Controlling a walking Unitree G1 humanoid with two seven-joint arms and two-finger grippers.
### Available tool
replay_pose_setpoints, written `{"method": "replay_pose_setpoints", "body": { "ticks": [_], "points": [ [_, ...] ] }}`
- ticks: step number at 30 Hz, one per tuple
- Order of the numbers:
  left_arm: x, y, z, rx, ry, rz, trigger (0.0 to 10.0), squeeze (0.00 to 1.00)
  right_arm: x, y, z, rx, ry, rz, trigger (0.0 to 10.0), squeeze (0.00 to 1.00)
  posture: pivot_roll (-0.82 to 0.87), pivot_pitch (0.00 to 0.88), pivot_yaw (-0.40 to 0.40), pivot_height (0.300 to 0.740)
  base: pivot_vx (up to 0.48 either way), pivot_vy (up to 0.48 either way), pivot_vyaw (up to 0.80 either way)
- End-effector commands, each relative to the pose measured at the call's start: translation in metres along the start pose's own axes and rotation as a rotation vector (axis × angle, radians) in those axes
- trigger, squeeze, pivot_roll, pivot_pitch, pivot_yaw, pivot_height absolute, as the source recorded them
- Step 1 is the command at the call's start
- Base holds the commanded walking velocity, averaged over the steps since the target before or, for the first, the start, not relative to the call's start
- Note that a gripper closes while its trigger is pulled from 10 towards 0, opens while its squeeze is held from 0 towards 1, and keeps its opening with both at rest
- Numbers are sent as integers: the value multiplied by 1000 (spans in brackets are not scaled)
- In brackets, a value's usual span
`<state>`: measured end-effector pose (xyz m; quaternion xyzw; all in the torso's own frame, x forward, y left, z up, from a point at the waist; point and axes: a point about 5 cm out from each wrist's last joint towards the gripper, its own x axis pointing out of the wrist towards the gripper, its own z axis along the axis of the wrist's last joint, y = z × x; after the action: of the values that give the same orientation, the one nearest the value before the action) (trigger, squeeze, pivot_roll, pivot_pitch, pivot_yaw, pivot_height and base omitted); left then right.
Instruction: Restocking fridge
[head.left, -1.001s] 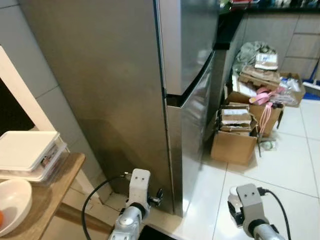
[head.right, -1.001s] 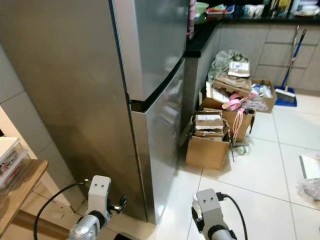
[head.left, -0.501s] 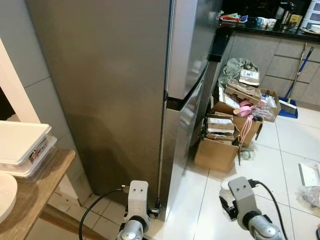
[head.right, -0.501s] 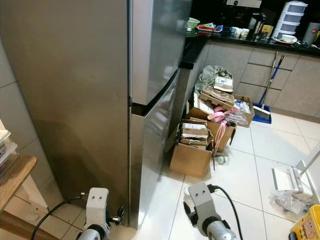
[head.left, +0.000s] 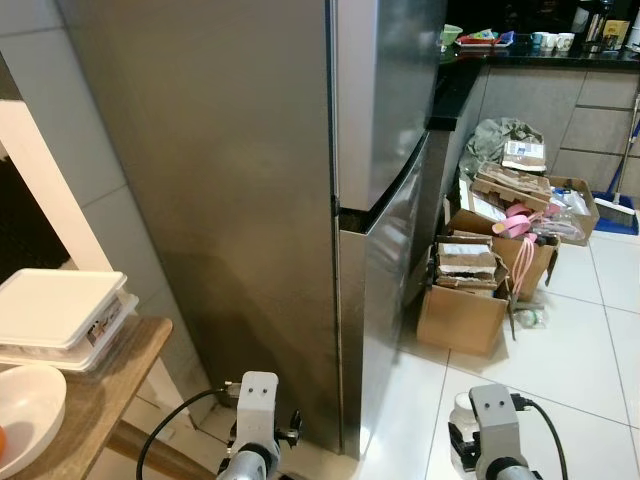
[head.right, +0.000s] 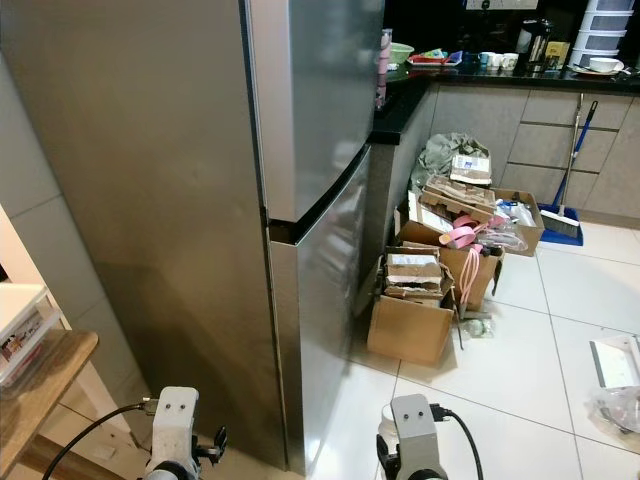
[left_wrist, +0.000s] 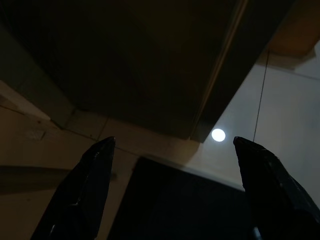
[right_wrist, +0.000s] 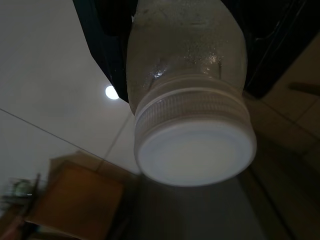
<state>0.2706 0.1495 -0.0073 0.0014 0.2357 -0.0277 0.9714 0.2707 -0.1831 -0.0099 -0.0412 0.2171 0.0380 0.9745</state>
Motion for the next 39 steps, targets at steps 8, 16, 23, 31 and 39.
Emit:
{"method": "replay_pose_setpoints", "body": {
  "ticks": [8, 16, 23, 31, 39],
  "points": [
    [-1, 4, -4, -11, 27, 18, 10000, 0, -2, -2, -5, 22, 8, -23, 10000, 0, -66, 55, 52, 740, 0, 0, 0],
    [-2, 2, -10, 5, 57, 8, 10000, 0, -4, -5, -7, 22, 13, -31, 10000, 0, -72, 58, 52, 740, 0, 0, 0],
    [-1, 2, -9, 2, 60, 10, 10000, 0, -3, -4, -6, 20, 13, -32, 10000, 0, -72, 58, 53, 740, -151, 0, 0],
    [-1, 2, -8, 1, 62, 8, 10000, 0, -4, -4, -7, 20, 14, -33, 10000, 0, -71, 62, 54, 740, -362, 0, 0],
    [-1, 0, -4, -15, 49, -5, 10000, 0, -4, -3, -8, 21, 15, -34, 10000, 0, -69, 63, 54, 740, -347, 0, 0]
  ]
}}
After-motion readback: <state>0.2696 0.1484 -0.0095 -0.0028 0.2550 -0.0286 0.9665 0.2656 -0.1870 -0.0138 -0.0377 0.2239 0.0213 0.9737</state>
